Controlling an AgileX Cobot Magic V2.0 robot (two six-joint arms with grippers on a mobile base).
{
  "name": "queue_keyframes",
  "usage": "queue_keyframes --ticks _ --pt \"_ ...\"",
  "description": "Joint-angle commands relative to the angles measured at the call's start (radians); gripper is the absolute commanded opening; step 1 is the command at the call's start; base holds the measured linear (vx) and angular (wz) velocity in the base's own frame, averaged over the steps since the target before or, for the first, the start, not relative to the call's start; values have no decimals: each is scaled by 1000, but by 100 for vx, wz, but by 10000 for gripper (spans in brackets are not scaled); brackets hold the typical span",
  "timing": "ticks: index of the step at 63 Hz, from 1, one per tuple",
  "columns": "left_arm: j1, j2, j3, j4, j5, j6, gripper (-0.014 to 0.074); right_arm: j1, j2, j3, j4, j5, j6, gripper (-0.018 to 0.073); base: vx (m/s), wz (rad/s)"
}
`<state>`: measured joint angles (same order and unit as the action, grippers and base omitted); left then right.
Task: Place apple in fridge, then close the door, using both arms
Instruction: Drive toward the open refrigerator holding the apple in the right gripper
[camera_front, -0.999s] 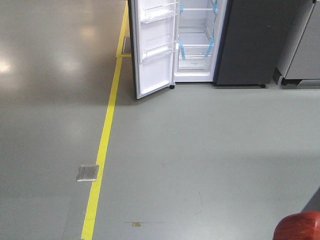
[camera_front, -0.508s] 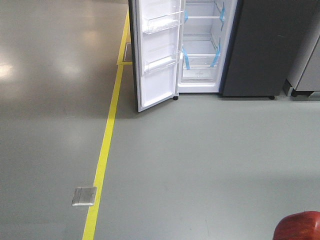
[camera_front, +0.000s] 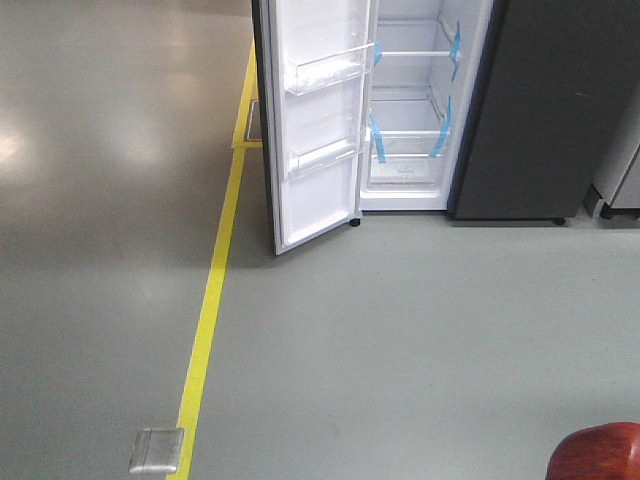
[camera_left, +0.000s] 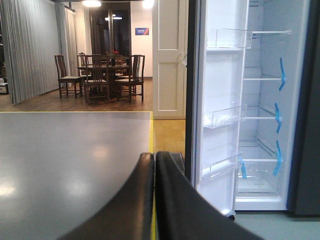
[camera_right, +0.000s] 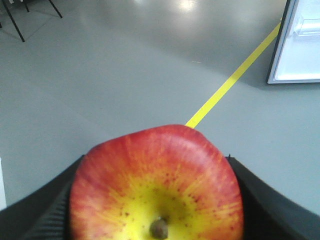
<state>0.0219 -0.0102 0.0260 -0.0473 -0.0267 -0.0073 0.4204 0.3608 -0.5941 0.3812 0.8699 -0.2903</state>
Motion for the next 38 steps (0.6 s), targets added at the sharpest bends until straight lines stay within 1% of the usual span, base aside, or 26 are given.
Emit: queue_keyframes --ticks 1,38 --pt "2 -16 21 -8 -68 -10 -6 1 8 -25 24 -70 -8 401 32 -1" --pt "2 -16 21 -8 -68 -10 -6 1 8 -25 24 -70 -8 401 29 0"
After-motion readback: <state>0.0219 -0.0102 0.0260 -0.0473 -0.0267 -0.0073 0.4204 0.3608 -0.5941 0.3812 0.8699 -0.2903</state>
